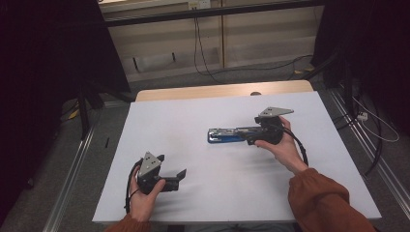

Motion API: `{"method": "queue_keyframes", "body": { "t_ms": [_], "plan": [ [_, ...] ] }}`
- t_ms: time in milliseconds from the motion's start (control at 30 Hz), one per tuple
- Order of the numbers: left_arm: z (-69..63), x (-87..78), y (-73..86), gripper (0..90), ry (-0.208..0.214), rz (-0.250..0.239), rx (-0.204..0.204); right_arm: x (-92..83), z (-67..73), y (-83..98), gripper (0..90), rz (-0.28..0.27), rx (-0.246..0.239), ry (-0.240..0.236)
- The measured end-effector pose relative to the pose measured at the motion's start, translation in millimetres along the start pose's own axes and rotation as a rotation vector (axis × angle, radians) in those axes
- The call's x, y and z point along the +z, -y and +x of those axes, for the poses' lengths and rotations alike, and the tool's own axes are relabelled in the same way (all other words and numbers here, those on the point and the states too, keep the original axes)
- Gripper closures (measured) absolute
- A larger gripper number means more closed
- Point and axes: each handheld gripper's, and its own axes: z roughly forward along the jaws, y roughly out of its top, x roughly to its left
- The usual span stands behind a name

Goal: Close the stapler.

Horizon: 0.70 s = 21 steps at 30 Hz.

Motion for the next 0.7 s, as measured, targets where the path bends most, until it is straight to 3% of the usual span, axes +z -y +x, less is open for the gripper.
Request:
{"method": "queue_keyframes", "body": {
  "t_ms": [367,500,700],
  "plan": [
    [3.4,0.9,1.3,4.3,-0.004,-0.003,-0.025,-17.0,-5.3,8.5,5.0,-0.024,0.021,0.033],
    [2.7,0.5,0.6,4.3,0.000,-0.001,-0.016,-24.4,-6.0,14.1,5.0,-0.034,0.027,0.046],
    [-0.1,2.0,-2.7,4.3,0.001,-0.017,-0.027,-35.0,-6.4,21.7,5.8,-0.039,0.015,0.055]
  ]
}}
